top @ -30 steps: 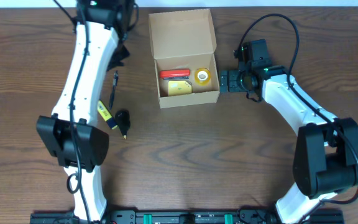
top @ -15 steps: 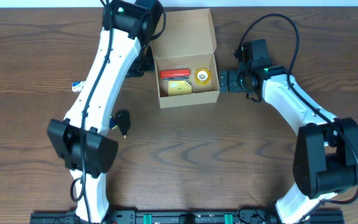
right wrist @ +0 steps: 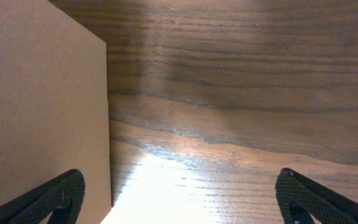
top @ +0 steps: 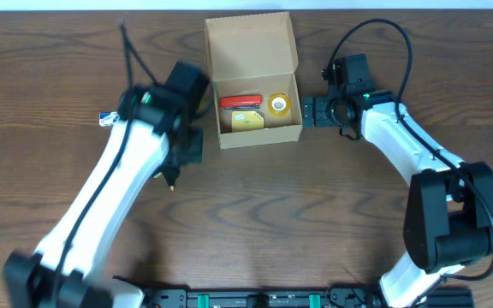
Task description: Pack container
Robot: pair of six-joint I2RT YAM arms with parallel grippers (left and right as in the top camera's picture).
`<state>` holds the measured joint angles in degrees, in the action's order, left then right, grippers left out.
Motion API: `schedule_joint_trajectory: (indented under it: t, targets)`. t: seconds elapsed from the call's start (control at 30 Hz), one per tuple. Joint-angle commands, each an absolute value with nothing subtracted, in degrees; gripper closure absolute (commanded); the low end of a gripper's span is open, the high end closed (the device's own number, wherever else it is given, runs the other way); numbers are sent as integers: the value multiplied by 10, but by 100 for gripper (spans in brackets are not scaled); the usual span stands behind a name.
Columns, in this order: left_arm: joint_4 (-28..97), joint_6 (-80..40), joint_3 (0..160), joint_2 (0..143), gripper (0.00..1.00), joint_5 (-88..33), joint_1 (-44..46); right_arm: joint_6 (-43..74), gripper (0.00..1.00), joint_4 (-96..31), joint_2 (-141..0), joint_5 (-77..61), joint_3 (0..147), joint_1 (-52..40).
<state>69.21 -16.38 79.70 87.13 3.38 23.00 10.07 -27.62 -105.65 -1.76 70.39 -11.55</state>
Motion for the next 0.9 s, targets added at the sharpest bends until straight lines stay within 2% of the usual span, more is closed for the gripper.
schedule_joint_trajectory:
  t: [0.0,0.17,0.27,0.3,0.37,0.6,0.87]
  targets:
    - [641,-162,707,831,94,27,225,107,1,-277,-1057,-20,704,-113]
    - [478,-252,576,833,93,31,224,107,1,-277,-1057,-20,704,-113]
    - [393,-277,525,832,73,36,222,107,1,-277,-1057,-20,704,-113]
    - [379,-284,514,832,69,36,220,107,1,-277,-1057,-20,704,-113]
    - [354,-300,489,832,51,38,209,107,1,-277,-1057,-20,704,-113]
    - [290,-309,453,832,38,50,169,107,1,-277,-1057,-20,704,-113]
    - [223,-309,431,846,38,50,138,107,1,-277,-1057,-20,704,-113]
